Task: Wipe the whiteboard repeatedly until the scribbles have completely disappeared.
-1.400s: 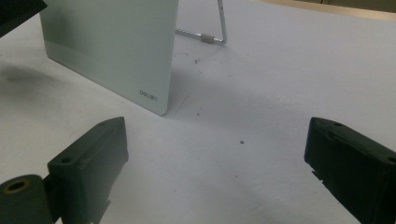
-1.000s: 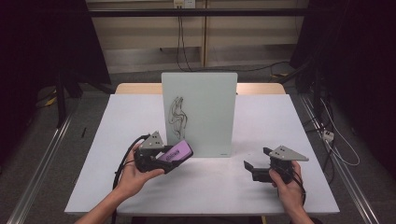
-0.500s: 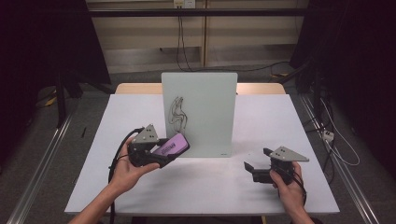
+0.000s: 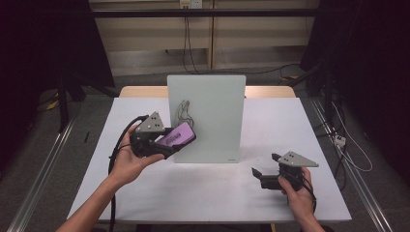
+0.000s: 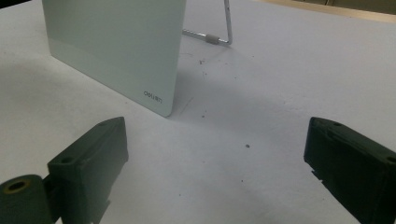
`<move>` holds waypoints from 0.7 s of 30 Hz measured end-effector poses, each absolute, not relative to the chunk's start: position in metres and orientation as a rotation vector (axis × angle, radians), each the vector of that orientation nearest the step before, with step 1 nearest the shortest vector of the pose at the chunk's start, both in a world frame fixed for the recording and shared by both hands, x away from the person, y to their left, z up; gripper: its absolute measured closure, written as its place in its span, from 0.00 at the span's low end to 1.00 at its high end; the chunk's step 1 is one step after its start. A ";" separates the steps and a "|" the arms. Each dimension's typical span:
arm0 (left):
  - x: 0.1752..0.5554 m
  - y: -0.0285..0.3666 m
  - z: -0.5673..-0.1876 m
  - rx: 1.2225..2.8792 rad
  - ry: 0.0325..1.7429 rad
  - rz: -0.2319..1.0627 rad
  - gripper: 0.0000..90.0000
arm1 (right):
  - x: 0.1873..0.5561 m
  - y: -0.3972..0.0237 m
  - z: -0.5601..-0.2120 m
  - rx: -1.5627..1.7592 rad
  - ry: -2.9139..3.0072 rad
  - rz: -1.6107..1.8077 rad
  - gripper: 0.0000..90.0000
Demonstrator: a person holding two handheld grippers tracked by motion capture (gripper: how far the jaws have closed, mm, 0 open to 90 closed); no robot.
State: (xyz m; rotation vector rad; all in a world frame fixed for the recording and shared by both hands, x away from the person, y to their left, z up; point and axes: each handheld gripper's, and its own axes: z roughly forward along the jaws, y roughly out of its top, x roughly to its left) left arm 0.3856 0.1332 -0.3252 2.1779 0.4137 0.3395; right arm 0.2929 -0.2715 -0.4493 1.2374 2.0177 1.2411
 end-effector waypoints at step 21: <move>0.414 0.131 -0.295 2.170 0.444 0.409 0.45 | 0.293 -0.272 -0.449 1.249 2.010 1.250 0.07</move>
